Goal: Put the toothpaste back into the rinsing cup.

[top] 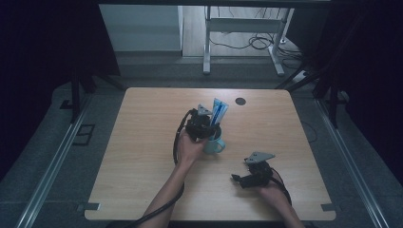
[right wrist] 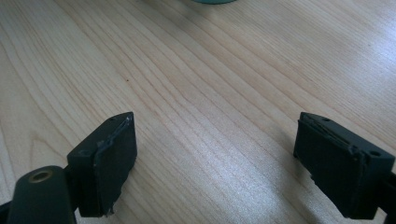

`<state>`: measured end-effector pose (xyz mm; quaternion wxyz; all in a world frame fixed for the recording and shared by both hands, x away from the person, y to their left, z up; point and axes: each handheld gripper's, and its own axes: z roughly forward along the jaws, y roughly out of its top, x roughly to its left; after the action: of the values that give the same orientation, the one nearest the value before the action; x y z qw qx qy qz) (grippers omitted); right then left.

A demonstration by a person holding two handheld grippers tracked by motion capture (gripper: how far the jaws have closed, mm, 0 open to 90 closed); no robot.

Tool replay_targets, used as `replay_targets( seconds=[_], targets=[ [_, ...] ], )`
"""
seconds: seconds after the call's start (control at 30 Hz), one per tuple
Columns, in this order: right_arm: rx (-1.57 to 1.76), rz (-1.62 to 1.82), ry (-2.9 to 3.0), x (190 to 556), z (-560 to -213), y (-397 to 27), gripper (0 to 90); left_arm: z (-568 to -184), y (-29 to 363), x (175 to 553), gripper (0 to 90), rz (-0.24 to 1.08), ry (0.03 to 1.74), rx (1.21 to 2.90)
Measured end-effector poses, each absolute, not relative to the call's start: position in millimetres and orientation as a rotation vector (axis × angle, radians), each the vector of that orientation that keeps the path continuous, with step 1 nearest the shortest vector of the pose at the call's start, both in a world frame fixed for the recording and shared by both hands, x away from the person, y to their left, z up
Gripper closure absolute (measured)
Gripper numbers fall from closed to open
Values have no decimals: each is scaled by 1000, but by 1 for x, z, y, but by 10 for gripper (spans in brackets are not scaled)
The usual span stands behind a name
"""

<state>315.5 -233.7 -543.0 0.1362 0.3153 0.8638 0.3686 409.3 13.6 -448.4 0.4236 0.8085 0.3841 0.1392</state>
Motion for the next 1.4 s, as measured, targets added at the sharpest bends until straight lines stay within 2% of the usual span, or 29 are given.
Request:
replay_targets(
  seconds=[0.23, 0.43, 0.53, 0.7, 0.93, 1.4],
  targets=[
    [916, 1069, 2500, 315, -543, -234, 132, -447, 13, 409, 625, 337, 954, 2045],
    [914, 1069, 2499, 315, -543, -234, 132, -447, 14, 406, 544, 327, 938, 2045],
    [917, 1070, 2498, 315, -543, -233, 132, -447, 14, 403, 481, 328, 934, 2035],
    [917, 1070, 2499, 315, -543, -233, 132, -444, 15, 398, 308, 349, 893, 2030],
    [915, 1071, 2498, 315, -543, -234, 132, -436, 18, 390, 172, 348, 878, 2029],
    [915, 1070, 2499, 315, -543, -234, 132, -428, 34, 371, 118, 344, 879, 2020]
  ],
)
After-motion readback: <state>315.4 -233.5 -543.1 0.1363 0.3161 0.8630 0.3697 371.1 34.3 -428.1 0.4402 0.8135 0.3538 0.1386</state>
